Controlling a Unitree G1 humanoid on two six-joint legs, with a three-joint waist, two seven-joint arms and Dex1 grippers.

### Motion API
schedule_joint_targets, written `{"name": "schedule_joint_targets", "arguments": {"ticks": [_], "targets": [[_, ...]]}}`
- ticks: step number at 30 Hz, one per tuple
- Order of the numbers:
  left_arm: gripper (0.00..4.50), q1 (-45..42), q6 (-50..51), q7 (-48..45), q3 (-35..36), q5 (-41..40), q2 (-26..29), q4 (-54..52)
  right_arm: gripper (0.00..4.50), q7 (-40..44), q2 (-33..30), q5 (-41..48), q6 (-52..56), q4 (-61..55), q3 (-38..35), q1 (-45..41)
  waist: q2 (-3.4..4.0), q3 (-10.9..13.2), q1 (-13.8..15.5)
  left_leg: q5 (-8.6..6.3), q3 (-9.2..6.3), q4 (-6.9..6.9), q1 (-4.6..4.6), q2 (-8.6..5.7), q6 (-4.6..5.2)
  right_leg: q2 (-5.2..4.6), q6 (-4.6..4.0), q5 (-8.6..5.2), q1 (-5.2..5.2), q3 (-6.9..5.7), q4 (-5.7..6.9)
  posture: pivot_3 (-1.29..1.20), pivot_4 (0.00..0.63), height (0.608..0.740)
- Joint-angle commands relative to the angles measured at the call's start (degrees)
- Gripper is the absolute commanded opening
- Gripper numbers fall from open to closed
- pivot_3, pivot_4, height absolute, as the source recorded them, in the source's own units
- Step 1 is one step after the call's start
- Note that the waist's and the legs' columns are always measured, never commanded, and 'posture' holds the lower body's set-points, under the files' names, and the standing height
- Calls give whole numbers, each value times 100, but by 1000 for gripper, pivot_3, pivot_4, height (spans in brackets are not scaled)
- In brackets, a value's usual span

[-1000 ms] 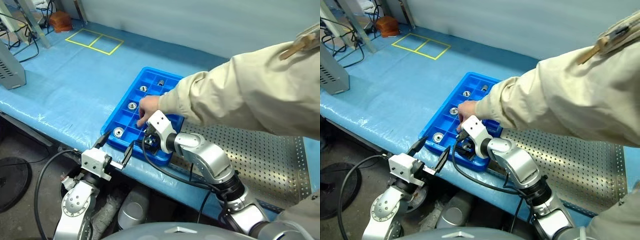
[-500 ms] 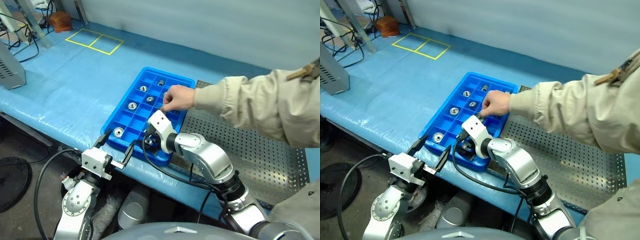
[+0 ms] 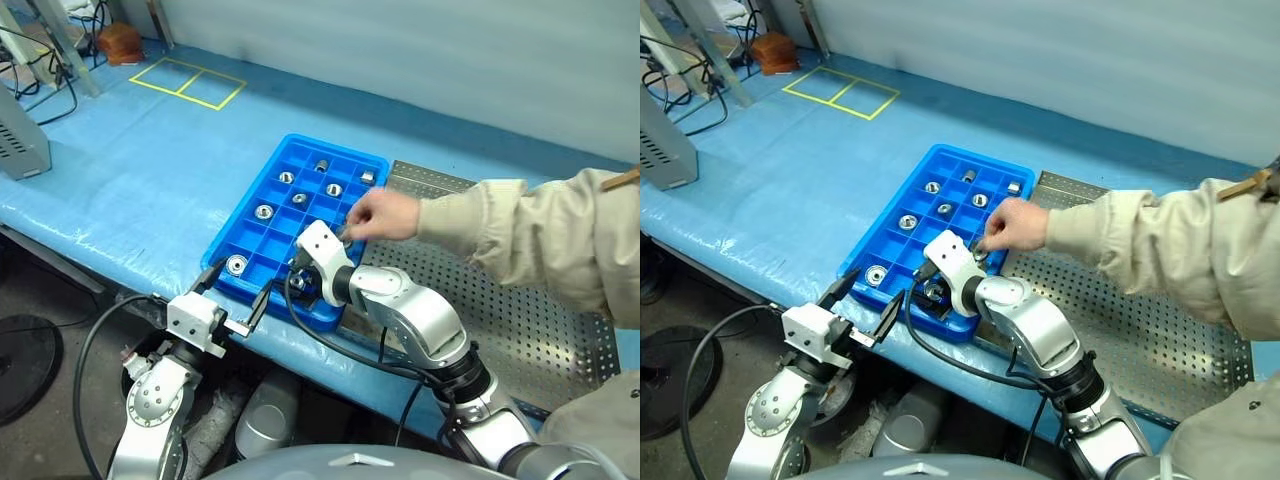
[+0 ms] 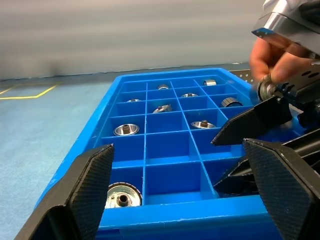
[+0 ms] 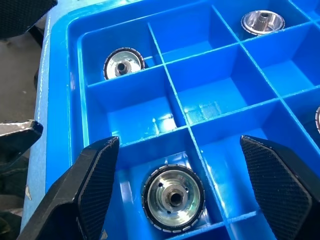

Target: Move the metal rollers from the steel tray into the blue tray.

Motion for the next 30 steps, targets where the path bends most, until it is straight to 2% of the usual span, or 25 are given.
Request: {"name": "schedule_joint_targets", "arguments": {"ticks": [1,30], "targets": [[4500,-20,-97,-42,-45,-23,14,-19,4086,-24,16,47,3,-251,-83,32,0,0,-18,0,0,0,0,0,0,0,0,0,0,0,0,450,150,740],[4500,-67,-77,-85,-76,55,41,7,4086,-133,93,70,5,-317,-74,127,0,-1,-95,1,0,1,0,0,2,0,0,0,1,0,1,440,150,740]]}}
